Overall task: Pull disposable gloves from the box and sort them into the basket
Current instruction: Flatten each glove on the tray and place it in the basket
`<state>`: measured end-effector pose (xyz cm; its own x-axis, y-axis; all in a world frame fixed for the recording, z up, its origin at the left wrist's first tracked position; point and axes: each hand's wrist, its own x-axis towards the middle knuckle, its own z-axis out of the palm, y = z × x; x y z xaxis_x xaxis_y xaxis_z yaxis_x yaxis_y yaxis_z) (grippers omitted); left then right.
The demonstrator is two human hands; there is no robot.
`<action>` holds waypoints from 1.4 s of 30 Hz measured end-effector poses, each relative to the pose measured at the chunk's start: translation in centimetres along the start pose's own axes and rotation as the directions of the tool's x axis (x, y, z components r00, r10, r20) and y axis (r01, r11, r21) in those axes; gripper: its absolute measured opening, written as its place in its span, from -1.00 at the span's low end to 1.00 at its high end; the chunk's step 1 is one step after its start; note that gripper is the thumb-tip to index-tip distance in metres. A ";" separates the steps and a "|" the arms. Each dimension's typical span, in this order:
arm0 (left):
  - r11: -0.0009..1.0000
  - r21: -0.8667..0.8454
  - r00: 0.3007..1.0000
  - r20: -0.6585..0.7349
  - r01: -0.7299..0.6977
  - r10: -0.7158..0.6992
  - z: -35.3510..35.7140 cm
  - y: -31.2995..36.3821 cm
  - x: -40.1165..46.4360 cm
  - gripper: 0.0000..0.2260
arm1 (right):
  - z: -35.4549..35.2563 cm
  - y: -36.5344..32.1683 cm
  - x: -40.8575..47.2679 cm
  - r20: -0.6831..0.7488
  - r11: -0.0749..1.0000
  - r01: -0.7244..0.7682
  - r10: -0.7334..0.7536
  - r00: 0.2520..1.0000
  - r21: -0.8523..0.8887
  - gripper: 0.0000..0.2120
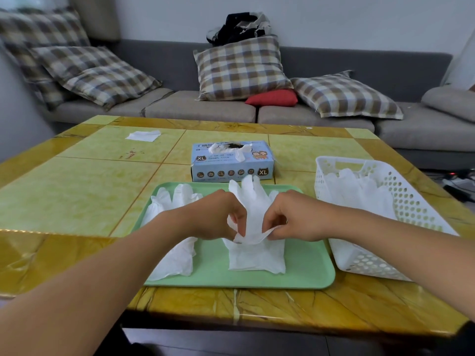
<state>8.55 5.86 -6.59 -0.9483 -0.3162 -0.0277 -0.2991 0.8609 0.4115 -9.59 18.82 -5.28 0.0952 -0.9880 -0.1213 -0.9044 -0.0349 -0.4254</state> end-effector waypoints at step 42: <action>0.405 -0.903 0.950 -0.243 -0.146 -0.199 -5.5 15.8 2.0 -0.83 | -7.4 -2.3 -11.7 -0.357 0.367 0.193 0.456 0.816 0.910 -0.69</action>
<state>2.47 16.64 4.88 -0.8153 -0.5679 0.1129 0.1132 0.0347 0.9930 -11.68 29.37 3.80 -0.4828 -0.8753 0.0272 0.0652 -0.0669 -0.9956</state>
